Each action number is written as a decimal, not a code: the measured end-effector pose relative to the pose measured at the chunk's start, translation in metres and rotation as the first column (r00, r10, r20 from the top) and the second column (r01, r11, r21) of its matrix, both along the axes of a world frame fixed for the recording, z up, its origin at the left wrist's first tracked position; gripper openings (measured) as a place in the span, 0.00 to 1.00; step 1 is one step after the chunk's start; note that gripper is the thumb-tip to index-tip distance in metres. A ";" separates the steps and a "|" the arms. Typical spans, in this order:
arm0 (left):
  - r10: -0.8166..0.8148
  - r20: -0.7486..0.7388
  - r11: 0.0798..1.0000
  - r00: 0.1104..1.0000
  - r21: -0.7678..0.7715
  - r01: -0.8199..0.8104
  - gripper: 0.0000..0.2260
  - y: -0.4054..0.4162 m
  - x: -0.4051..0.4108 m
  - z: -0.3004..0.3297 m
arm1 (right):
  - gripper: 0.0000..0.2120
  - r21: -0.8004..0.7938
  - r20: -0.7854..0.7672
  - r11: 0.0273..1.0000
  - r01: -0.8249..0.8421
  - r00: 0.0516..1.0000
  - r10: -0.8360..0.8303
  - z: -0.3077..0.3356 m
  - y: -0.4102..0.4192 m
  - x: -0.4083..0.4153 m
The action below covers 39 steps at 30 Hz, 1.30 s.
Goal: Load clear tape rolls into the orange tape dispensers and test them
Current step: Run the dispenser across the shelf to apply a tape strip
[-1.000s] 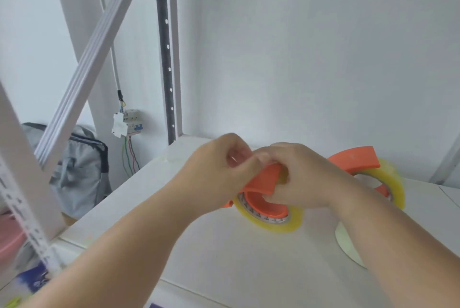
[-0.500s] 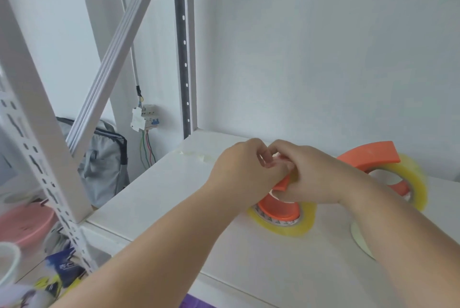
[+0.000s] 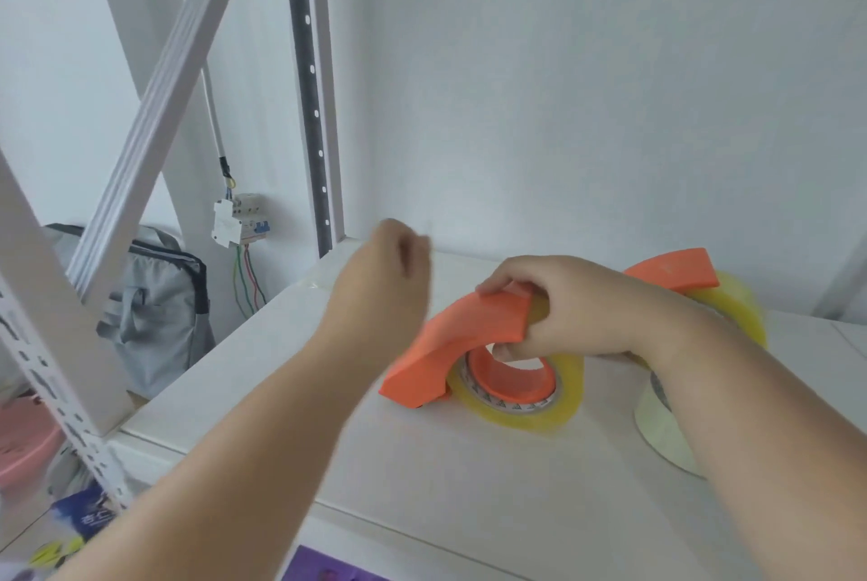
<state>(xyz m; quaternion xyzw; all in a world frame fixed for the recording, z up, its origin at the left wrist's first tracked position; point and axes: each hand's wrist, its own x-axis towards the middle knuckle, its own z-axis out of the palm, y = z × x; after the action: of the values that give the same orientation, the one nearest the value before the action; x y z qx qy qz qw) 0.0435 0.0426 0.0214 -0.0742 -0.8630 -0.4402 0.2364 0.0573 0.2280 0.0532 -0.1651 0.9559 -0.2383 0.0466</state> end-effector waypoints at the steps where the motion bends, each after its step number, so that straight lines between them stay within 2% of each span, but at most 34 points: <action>1: 0.047 0.020 0.998 0.999 0.049 -0.048 0.11 -0.011 -0.005 -0.002 | 0.25 0.017 0.010 1.000 0.000 1.000 0.000 0.002 0.003 0.000; 3: 0.146 0.073 0.988 0.987 0.044 -0.149 0.12 -0.035 -0.012 -0.009 | 0.25 0.063 0.040 0.998 -0.001 0.999 -0.002 0.006 0.009 0.001; 6: 0.240 0.158 0.971 0.958 -0.055 -0.234 0.10 -0.067 -0.019 -0.026 | 0.25 0.133 0.066 0.991 -0.010 0.998 0.001 0.012 0.016 0.000; 13: 0.364 0.292 0.896 0.885 -0.370 -0.246 0.09 -0.097 -0.029 -0.061 | 0.25 0.161 0.089 0.987 0.019 0.995 -0.033 0.015 0.026 -0.003; 16: 0.430 0.307 0.825 0.849 -0.516 -0.231 0.10 -0.104 -0.027 -0.062 | 0.26 0.201 0.089 0.979 0.026 0.995 -0.045 0.016 0.024 -0.002; 19: 0.538 0.288 0.715 0.792 -0.654 -0.248 0.10 -0.103 -0.020 -0.053 | 0.29 0.263 0.087 0.964 0.031 0.995 -0.056 0.020 0.021 0.002; 22: 0.622 0.231 0.638 0.748 -0.703 -0.314 0.13 -0.091 -0.007 -0.038 | 0.35 0.343 0.128 0.939 0.037 0.988 -0.085 0.025 0.018 0.009; 24: 0.575 0.120 0.665 0.809 -0.646 -0.376 0.14 -0.082 0.001 -0.030 | 0.41 0.418 0.145 0.908 0.031 0.984 -0.100 0.029 0.017 0.013; 25: 0.505 0.078 0.706 0.859 -0.610 -0.360 0.14 -0.076 0.004 -0.027 | 0.44 0.460 0.148 0.887 0.029 0.983 -0.108 0.032 0.017 0.016; 26: 0.411 0.071 0.759 0.909 -0.579 -0.297 0.15 -0.069 0.006 -0.026 | 0.46 0.490 0.148 0.871 0.028 0.982 -0.115 0.034 0.015 0.020; 28: 0.191 0.150 0.833 0.970 -0.548 -0.080 0.18 -0.053 0.012 -0.029 | 0.47 0.477 0.132 0.879 0.010 0.988 -0.083 0.041 0.009 0.028; 29: 0.093 0.210 0.824 0.973 -0.565 0.043 0.18 -0.045 0.014 -0.033 | 0.46 0.446 0.103 0.895 -0.007 0.994 -0.044 0.044 0.003 0.031; 31: -0.026 0.315 0.722 0.949 -0.650 0.236 0.19 -0.032 0.016 -0.047 | 0.43 0.384 0.011 0.921 -0.057 0.998 0.057 0.044 -0.014 0.035; 34: -0.030 0.421 0.592 0.907 -0.724 0.355 0.24 -0.027 0.015 -0.068 | 0.33 0.414 -0.107 0.901 -0.134 0.975 0.194 0.028 -0.044 0.026; 36: -0.034 0.445 0.583 0.895 -0.718 0.379 0.26 -0.031 0.014 -0.078 | 0.28 0.499 -0.139 0.854 -0.152 0.958 0.251 0.010 -0.060 0.015; 39: -0.077 0.424 0.617 0.903 -0.691 0.376 0.26 -0.036 0.014 -0.089 | 0.23 0.603 -0.082 0.784 -0.148 0.966 0.246 -0.006 -0.075 0.002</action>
<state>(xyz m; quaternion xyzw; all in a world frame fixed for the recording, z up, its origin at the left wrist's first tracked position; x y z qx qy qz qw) 0.0578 0.0065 -0.0672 -0.1963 -0.9774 -0.0708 -0.0341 0.0592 0.1526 0.0474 -0.2596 0.9603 0.0916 0.0454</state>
